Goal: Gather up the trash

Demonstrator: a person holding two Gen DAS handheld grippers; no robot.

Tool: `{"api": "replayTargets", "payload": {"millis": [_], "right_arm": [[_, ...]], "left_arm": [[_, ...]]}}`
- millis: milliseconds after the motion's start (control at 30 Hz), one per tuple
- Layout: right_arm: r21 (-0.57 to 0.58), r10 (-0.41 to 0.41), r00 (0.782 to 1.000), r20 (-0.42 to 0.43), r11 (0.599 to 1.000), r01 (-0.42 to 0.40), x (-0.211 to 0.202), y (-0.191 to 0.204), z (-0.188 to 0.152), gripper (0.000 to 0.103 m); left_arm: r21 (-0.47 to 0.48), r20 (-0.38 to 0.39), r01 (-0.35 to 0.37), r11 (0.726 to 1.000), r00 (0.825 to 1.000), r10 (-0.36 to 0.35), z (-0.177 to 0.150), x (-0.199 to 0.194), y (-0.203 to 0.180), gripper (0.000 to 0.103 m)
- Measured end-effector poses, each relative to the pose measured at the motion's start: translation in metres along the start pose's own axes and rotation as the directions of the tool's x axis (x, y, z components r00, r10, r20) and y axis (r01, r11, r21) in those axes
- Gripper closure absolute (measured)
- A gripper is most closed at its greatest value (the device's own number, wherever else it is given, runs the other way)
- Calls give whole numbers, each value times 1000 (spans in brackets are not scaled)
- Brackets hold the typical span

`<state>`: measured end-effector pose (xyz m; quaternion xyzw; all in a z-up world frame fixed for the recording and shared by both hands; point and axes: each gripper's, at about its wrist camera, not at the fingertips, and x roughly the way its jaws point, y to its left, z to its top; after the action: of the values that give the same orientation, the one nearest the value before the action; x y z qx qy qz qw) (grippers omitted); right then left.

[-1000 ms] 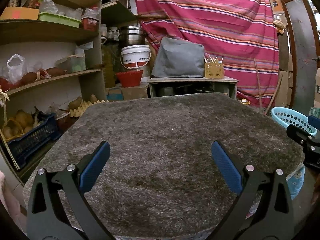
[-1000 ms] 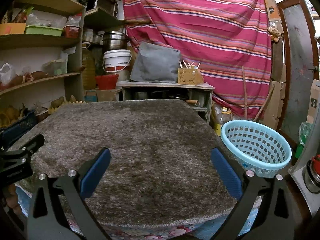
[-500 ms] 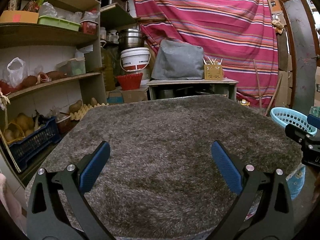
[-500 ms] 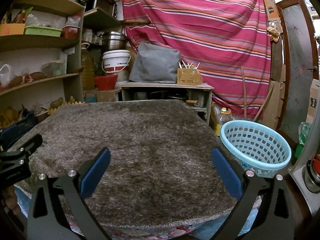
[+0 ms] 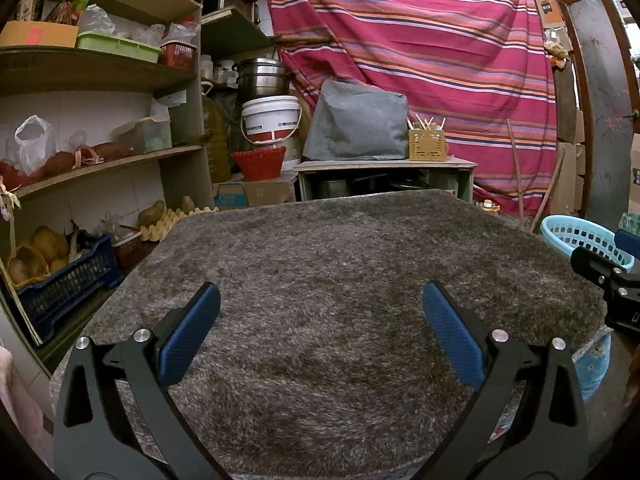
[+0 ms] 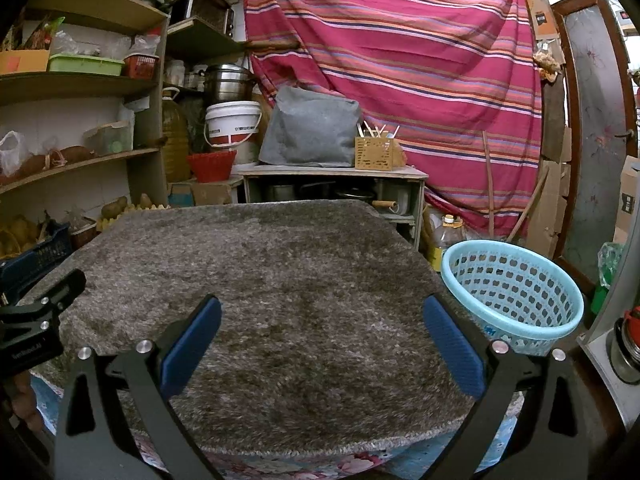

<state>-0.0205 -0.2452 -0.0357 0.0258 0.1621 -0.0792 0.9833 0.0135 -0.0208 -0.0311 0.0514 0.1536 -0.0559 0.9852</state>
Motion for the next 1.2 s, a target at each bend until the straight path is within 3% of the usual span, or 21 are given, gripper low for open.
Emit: {"api": "replayTargets", "payload": {"millis": [1200], "right_arm": [[3,7,1000,-1,1000,-7,-1,2,-1,4]], "left_arm": [[-3,6,-8,1000,1000,8,-1,-2,1,5]]}}
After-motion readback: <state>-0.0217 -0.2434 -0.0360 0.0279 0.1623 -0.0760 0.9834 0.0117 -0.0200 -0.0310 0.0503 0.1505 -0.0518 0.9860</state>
